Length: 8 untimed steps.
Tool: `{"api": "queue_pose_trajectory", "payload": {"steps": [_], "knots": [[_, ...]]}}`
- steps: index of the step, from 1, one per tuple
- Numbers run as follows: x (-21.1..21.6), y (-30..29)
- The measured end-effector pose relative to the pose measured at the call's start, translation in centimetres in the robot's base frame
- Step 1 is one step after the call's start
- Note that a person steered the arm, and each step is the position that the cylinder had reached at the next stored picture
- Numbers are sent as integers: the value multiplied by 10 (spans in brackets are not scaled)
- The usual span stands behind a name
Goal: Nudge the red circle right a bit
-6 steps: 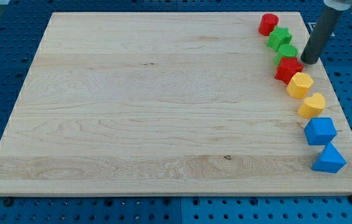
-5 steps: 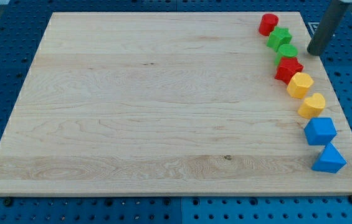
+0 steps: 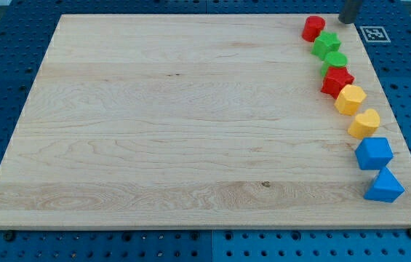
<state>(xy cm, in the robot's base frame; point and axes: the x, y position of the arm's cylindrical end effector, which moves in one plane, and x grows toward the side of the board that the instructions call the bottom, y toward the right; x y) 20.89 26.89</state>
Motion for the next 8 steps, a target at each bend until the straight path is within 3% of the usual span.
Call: {"api": "queue_pose_trajectory", "payload": {"steps": [4,6,8], "knots": [[-12,-123],[29,-123],[29,-112]]}}
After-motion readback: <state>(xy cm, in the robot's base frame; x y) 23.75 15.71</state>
